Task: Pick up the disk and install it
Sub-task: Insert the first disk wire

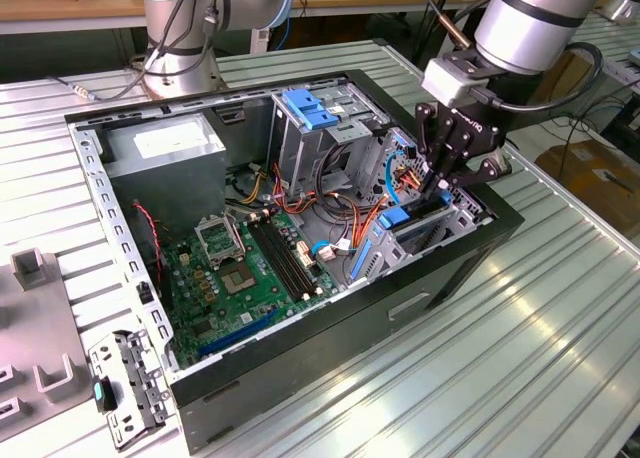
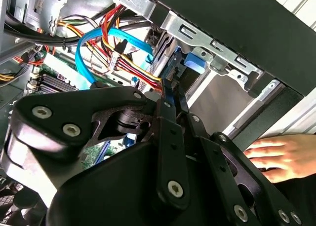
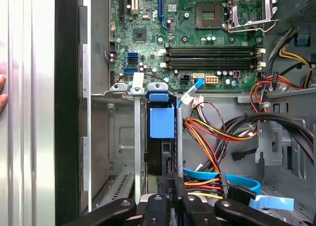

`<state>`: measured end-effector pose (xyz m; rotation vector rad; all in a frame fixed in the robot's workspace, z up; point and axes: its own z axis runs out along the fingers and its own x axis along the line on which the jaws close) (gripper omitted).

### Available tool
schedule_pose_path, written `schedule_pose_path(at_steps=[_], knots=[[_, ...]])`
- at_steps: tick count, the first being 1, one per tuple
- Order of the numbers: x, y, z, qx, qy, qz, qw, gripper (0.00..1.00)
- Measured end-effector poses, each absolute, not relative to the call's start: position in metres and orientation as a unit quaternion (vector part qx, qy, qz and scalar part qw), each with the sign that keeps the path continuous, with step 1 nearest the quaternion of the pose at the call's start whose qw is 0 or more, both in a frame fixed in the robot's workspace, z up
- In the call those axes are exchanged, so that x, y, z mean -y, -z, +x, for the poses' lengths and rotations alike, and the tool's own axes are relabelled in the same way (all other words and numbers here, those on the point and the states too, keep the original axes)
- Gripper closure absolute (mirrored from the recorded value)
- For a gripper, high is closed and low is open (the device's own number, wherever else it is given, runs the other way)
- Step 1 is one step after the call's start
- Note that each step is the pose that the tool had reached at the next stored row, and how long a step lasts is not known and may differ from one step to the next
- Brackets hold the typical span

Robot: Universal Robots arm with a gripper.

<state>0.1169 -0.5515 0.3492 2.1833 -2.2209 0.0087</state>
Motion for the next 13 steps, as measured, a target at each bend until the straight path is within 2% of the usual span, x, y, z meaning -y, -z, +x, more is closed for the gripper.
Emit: schedule_pose_path(at_steps=[13], knots=[[0.5514,-0.3443,0.1191,0.713,-0.002,0.701,0.013,0.84]])
